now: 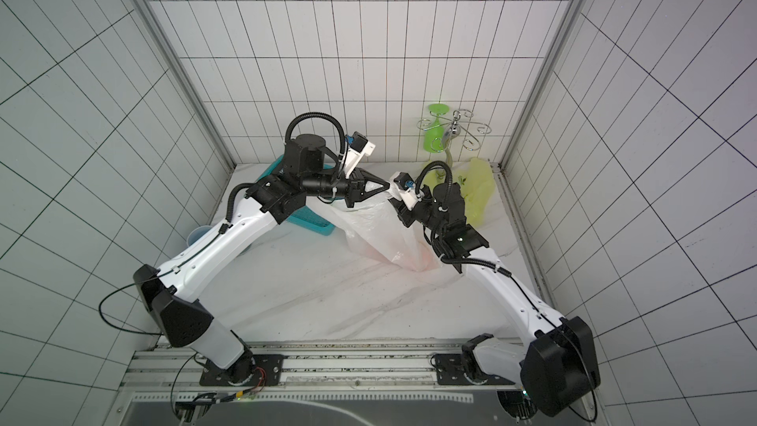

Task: Place the oranges into plastic bags & tie knots
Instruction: Adjust the plastic bag at the center of the board.

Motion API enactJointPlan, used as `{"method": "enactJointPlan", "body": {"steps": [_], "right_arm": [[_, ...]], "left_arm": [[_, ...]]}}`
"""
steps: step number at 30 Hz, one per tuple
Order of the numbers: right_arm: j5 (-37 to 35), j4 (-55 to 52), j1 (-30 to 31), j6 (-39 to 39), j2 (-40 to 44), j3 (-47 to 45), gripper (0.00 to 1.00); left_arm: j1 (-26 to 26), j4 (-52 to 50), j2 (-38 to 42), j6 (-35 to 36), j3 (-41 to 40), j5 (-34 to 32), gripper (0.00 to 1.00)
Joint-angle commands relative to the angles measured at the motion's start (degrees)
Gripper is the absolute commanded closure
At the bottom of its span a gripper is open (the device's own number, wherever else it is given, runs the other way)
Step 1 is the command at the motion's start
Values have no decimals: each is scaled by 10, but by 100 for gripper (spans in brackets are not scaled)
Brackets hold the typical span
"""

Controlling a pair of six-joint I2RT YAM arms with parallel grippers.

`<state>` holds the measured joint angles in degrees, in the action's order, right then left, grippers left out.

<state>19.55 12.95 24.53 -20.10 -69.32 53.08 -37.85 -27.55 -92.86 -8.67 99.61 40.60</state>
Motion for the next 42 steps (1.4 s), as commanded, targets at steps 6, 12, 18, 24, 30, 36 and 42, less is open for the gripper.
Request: {"method": "enactJointPlan", "body": {"steps": [6,12,18,24,30,36,42], "right_arm": [[39,37,-20,-29,10,-87,88],[75,30,-28,6,7,-72,100],[92,16,-59,63,-14,-58,100],[97,0,-83,87,-26,-45,100],[99,-3,-92,96,-26,-42,100],[103,-8,-94,102,-29,-37,100],[105,-12,-98,102,-32,-36,100]], "left_arm": [[38,56,13,-70,-15,1,100],[37,52,20,-18,-9,6,70],[41,-8,73,104,30,-15,35],[66,-47,175,183,-30,-88,20],[158,25,264,138,-195,-164,13],[150,178,257,98,-355,-119,11],[114,323,212,70,-418,-140,12]]}}
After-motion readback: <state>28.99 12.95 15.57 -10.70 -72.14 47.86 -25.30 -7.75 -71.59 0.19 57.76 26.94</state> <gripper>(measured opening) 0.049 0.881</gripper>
